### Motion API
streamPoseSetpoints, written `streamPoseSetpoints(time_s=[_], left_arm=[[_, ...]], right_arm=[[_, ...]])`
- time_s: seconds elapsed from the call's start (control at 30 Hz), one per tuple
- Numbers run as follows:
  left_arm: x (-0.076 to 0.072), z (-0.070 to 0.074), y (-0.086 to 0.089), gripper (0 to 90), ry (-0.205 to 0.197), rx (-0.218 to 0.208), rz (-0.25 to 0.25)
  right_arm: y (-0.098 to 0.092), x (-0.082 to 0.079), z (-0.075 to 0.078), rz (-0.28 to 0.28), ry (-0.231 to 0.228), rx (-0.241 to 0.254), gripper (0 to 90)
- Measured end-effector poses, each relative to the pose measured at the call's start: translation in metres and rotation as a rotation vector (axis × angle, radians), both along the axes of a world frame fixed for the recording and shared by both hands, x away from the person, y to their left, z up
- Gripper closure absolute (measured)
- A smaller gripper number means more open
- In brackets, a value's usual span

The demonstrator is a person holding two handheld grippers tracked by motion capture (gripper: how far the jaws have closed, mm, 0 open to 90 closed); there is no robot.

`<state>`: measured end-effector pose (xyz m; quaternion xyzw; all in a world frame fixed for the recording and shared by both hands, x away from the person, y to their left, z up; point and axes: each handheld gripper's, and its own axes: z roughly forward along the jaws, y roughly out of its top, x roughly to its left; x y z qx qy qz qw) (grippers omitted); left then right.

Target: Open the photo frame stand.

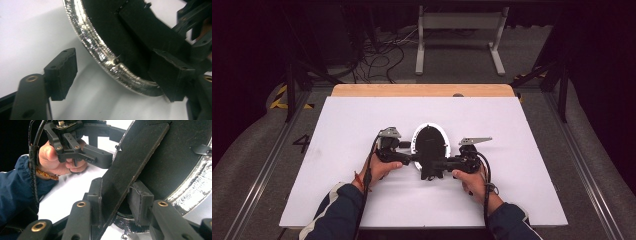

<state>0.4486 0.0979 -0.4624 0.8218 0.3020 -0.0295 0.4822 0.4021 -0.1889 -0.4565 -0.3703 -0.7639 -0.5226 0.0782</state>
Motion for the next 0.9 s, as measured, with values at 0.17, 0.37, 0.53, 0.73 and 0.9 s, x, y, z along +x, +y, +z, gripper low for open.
streamPoseSetpoints(time_s=[0.17,0.37,0.53,0.73,0.9], left_arm=[[0.001,0.000,0.000,35.2,0.042,-0.027,-0.043],[0.001,0.001,0.004,38.4,0.043,-0.049,-0.056],[-0.004,0.008,0.007,42.1,0.010,-0.096,-0.068],[-0.009,0.012,0.003,48.7,-0.035,-0.091,-0.092],[-0.012,0.013,0.002,57.6,-0.055,-0.061,-0.099]], right_arm=[[0.000,-0.001,0.001,0.007,-0.009,0.000,65.4],[0.001,-0.002,0.002,0.008,-0.018,-0.003,65.5],[-0.001,-0.003,0.001,-0.004,0.005,0.002,67.2],[-0.001,-0.004,0.001,-0.001,0.006,0.005,71.5],[-0.002,-0.006,0.002,0.001,0.009,0.011,72.2]])
